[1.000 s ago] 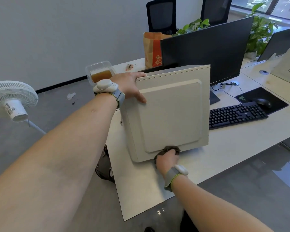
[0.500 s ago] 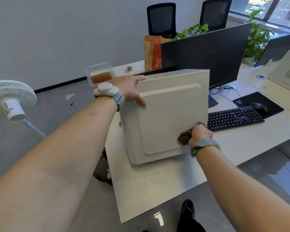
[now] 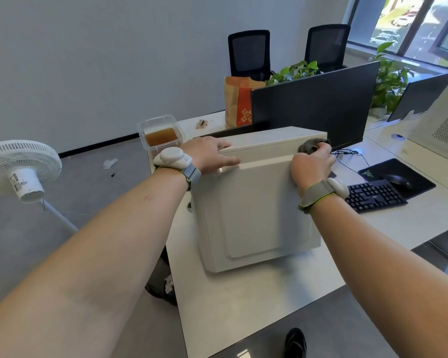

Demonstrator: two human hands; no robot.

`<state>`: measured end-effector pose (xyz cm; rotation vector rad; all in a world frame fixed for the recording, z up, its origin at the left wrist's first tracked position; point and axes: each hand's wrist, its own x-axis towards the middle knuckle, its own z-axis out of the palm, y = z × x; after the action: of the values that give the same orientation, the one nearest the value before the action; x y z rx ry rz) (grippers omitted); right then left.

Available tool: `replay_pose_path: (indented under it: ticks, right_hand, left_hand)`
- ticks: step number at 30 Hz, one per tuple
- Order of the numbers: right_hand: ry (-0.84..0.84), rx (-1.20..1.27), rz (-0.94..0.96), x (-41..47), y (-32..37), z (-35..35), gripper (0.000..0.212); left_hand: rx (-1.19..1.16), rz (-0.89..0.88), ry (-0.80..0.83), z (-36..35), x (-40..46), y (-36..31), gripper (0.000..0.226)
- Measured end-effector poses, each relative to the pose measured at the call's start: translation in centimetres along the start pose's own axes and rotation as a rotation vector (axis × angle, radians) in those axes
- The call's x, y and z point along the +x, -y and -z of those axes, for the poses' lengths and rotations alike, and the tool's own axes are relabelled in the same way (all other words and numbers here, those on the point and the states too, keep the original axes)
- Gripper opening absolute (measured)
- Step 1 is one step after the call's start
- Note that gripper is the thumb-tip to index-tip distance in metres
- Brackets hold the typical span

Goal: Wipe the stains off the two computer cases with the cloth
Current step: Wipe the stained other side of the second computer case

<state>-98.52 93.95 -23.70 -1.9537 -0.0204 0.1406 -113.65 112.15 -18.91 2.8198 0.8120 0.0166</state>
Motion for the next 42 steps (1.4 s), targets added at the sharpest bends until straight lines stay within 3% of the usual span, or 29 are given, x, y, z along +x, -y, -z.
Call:
replay_pose_path:
  ticks: [4,9,14,17,26,30,33,39,42]
  right_hand:
    - [0.047,0.078,-0.043,-2.6,-0.1,-0.1,0.064]
    - [0.141,0.13,-0.082,-7.4,-0.5,-1.3,0.092]
    - [0.081,0.102,-0.092,-9.4,-1.9,-1.0,0.102]
    - [0.077,0.096,-0.106,-9.7,-2.8,-0.3,0.1]
    - [0.124,0.135,-0.121,-9.5,-3.6,0.3,0.103]
    - [0.148,0.077,-0.099,-9.5,-4.3,1.0,0.107]
    - [0.168,0.008,-0.098,-9.3,-5.2,2.0,0.106]
    - [0.264,-0.035,-0.071,-8.5,-5.9,3.6,0.105]
    - [0.314,-0.062,-0.042,-8.1,-5.9,3.7,0.104]
  left_hand:
    - [-0.031,0.03,-0.026,0.9,0.6,-0.9,0.054]
    - [0.124,0.048,-0.03,0.7,1.4,-1.6,0.037]
    - [-0.015,0.049,0.148,-0.1,1.4,-1.6,0.066]
    - [-0.1,0.014,0.214,-0.6,1.1,-1.5,0.069]
    - [-0.038,0.103,0.144,-2.3,0.7,-1.7,0.071]
    - [0.015,0.174,0.082,-2.4,0.7,-2.3,0.093]
    - [-0.023,0.225,0.127,-2.7,0.4,-3.3,0.108]
    - [-0.017,0.27,0.113,-2.9,-0.6,-5.0,0.105]
    - [0.074,0.275,0.09,-2.1,-1.3,-5.6,0.088]
